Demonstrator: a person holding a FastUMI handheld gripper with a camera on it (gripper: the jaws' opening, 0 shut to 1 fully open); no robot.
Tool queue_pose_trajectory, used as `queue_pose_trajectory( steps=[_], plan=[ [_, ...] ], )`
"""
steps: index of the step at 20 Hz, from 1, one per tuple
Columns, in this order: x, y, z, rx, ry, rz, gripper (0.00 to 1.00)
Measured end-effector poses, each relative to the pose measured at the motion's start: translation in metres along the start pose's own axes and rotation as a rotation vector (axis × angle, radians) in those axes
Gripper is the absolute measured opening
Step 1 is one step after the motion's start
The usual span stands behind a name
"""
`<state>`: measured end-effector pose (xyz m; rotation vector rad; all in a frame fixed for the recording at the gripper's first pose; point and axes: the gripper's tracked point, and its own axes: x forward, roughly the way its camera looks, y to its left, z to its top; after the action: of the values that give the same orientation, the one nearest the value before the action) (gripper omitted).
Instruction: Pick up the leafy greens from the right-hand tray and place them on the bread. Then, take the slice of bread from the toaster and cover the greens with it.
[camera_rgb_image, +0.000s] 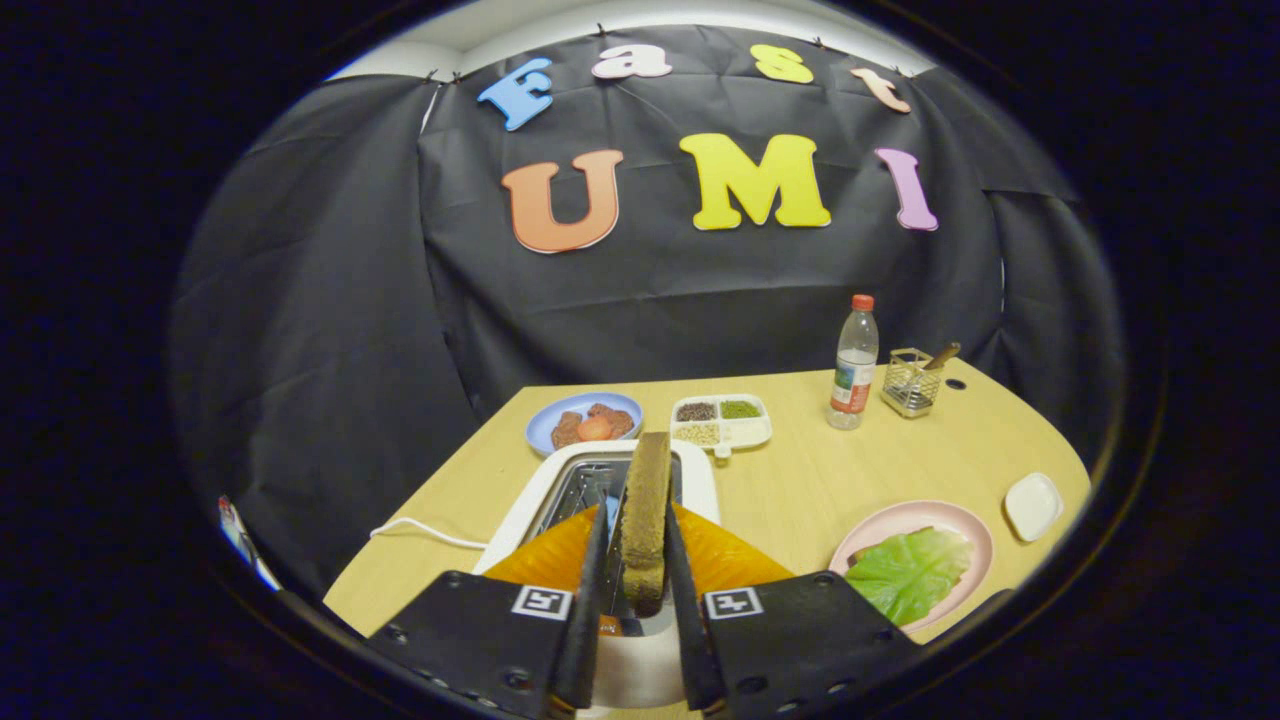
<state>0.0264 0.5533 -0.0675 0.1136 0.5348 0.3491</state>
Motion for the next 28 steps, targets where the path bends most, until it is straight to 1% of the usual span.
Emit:
queue_pose_trajectory(
  steps=[1,2,4,5,7,11,14,17,20,23,25,28],
  plan=[
    [0.001,-0.002,-0.001,0.004,0.002,-0.004,0.29],
    [0.001,0.0,0.0,0.001,0.003,0.004,0.17],
    [-0.001,0.002,0.001,-0.026,-0.002,0.03,0.17],
    [-0.003,0.005,0.003,-0.03,-0.005,0.051,0.1],
    [-0.01,0.002,0.009,-0.031,-0.03,0.073,0.1],
    [-0.027,-0.002,0.035,-0.022,-0.106,0.111,0.1],
    [-0.05,-0.005,0.053,0.025,-0.133,0.167,0.1],
    [-0.073,-0.027,0.071,0.062,-0.192,0.188,0.1],
    [-0.086,-0.057,0.07,0.093,-0.206,0.205,0.1],
    [-0.09,-0.103,0.061,0.098,-0.239,0.187,0.1],
    [-0.086,-0.138,0.047,0.095,-0.249,0.144,0.1],
    [-0.075,-0.182,0.022,0.125,-0.219,0.083,0.1]
  ],
)
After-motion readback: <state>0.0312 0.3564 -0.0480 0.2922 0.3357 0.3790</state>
